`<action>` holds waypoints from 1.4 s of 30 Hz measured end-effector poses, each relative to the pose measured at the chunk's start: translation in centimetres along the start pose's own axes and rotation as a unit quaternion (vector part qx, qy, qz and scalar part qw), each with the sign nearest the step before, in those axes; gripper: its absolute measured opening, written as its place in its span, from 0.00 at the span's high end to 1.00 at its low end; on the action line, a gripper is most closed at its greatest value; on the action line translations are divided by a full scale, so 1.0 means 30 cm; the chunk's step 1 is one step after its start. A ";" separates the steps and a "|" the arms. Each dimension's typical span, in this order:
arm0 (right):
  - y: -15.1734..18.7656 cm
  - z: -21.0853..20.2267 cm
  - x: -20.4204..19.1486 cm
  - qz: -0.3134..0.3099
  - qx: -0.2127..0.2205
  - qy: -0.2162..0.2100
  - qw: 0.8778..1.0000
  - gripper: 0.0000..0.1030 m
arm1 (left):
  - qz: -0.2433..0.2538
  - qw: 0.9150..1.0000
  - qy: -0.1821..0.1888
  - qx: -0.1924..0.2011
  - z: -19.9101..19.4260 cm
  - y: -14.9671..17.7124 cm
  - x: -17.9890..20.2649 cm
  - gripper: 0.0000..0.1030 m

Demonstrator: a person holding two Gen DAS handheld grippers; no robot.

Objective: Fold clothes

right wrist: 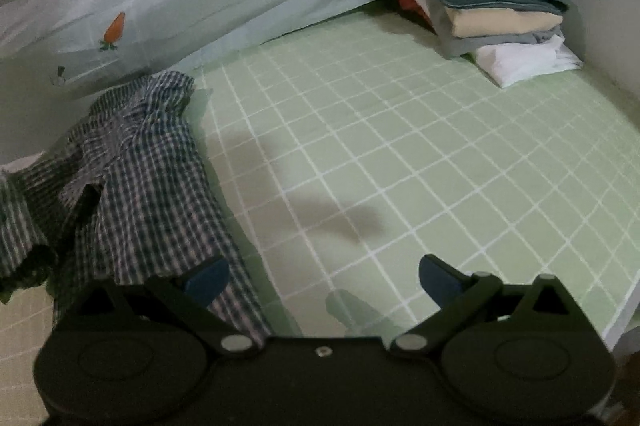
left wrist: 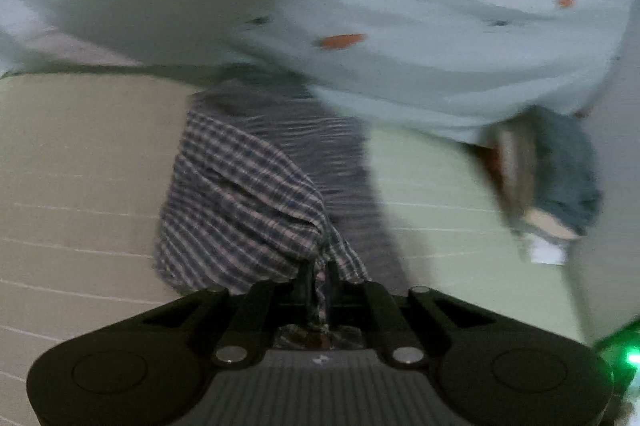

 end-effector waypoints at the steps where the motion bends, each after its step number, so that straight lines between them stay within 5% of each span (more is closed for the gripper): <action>1: 0.004 -0.009 0.011 0.000 0.002 -0.003 1.000 0.00 | 0.009 1.000 -0.001 -0.005 -0.002 0.026 0.029 0.94; 5: 0.016 -0.032 0.053 -0.009 0.010 -0.013 1.000 0.00 | 0.048 0.998 -0.030 -0.024 0.019 0.136 0.121 0.79; 7: 0.018 -0.039 0.060 -0.021 0.014 -0.023 0.999 0.01 | 0.051 0.996 -0.062 -0.038 0.048 0.188 0.130 0.58; 13: 0.009 -0.067 0.021 -0.074 0.021 -0.067 0.995 0.06 | 0.047 0.990 -0.124 -0.036 0.046 0.253 0.095 0.39; 17: 0.012 -0.091 -0.089 -0.146 0.014 -0.118 0.982 0.14 | 0.060 0.985 -0.163 -0.017 0.011 0.270 0.065 0.36; 22: 0.013 -0.047 -0.222 -0.191 -0.007 -0.189 0.963 0.17 | -0.013 0.983 -0.182 -0.009 -0.024 0.291 -0.016 0.32; 26: 0.036 0.009 -0.311 -0.210 -0.017 -0.223 0.952 0.29 | -0.033 0.979 -0.201 -0.005 -0.045 0.333 -0.045 0.32; 31: 0.068 0.019 -0.361 -0.228 -0.013 -0.243 0.943 0.74 | -0.040 0.978 -0.206 -0.007 -0.074 0.365 -0.066 0.32; 32: 0.071 0.014 -0.361 -0.228 -0.009 -0.249 0.941 0.95 | -0.041 0.978 -0.206 -0.008 -0.078 0.370 -0.070 0.32; 33: 0.073 0.007 -0.362 -0.229 -0.006 -0.254 0.940 0.99 | -0.043 0.978 -0.206 -0.008 -0.083 0.374 -0.074 0.32; 37: 0.075 -0.064 -0.344 -0.229 0.016 -0.266 0.936 0.99 | -0.044 0.978 -0.202 -0.005 -0.102 0.380 -0.079 0.32; 42: 0.092 -0.180 -0.255 -0.182 0.023 -0.268 0.946 0.99 | -0.028 0.981 -0.193 -0.007 -0.101 0.383 -0.068 0.32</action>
Point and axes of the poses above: each gripper's, at about its wrist camera, not at the fingertips, and z roughly the way its jaws point, x to its right, y to its underside, the point moved 2 cm from there along z, roughly the way its jaws point, and after that the axes turned 11 degrees about -z, right-handed, at the moved point
